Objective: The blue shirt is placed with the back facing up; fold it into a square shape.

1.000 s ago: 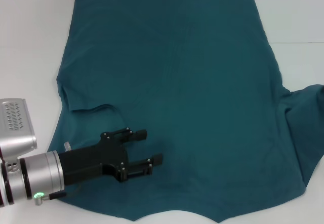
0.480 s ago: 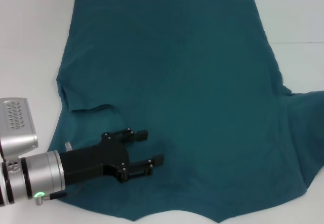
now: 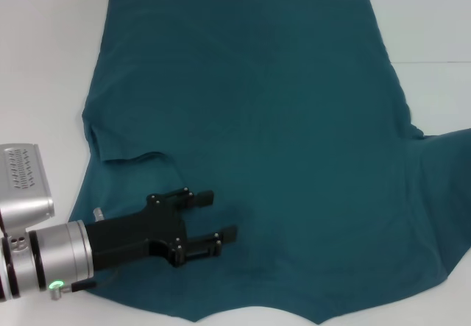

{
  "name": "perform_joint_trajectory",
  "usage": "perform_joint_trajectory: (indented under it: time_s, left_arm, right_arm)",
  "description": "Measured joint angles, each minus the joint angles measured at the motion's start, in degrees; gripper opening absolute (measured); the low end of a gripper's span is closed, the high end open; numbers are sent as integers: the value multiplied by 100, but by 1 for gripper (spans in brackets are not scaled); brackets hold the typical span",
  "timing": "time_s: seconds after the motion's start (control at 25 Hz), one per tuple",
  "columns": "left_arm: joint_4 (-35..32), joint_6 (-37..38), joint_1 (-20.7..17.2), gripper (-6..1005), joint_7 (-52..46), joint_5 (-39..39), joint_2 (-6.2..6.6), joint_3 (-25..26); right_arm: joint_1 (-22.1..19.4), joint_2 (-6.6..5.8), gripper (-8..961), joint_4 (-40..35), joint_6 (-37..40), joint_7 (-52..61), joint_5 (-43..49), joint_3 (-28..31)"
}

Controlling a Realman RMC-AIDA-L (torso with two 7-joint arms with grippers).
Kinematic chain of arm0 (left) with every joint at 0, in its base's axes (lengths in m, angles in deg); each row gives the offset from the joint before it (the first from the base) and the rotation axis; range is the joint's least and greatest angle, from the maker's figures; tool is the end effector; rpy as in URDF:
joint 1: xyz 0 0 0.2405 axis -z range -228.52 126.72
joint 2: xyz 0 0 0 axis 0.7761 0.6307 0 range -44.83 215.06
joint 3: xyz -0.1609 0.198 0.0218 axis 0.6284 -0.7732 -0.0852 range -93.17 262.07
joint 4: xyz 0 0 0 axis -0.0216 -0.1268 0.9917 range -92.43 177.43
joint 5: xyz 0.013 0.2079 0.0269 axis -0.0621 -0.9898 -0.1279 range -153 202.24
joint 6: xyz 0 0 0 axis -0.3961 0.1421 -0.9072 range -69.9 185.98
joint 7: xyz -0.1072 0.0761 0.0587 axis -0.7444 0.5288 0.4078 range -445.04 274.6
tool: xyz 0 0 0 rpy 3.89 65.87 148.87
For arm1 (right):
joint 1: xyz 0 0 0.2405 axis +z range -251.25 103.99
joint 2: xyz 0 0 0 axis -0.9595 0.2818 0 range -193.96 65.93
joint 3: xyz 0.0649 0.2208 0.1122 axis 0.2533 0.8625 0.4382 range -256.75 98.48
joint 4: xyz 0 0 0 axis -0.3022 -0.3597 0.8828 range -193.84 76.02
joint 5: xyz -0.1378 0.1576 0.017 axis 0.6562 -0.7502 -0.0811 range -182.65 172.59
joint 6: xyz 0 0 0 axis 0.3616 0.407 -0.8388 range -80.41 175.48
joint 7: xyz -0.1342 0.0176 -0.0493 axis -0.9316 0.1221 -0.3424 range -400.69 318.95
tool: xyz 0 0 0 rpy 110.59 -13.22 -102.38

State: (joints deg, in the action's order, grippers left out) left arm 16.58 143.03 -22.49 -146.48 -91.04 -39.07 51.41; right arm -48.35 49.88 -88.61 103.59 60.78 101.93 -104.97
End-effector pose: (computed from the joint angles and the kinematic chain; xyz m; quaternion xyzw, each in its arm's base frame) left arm -0.2718 0.2959 -0.0607 -0.9268 -0.1996 -0.2804 0.1501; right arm 0.3887 0.3520 0.0756 -0.6718 0.5495 0.2785 0.4113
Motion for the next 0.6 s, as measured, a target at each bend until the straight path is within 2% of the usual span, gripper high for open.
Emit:
perform_joint_trajectory:
  time_s: [0.32,0.6]
  left_arm:
    - [8,0,21,767,0,10,9,0]
    - [-19,0,24,767,-64,21,9,9]
  right_arm:
    - [2,0,48,8,266,-1,1,-1]
    - [-16,-21,53,8,1361,331,11,-41]
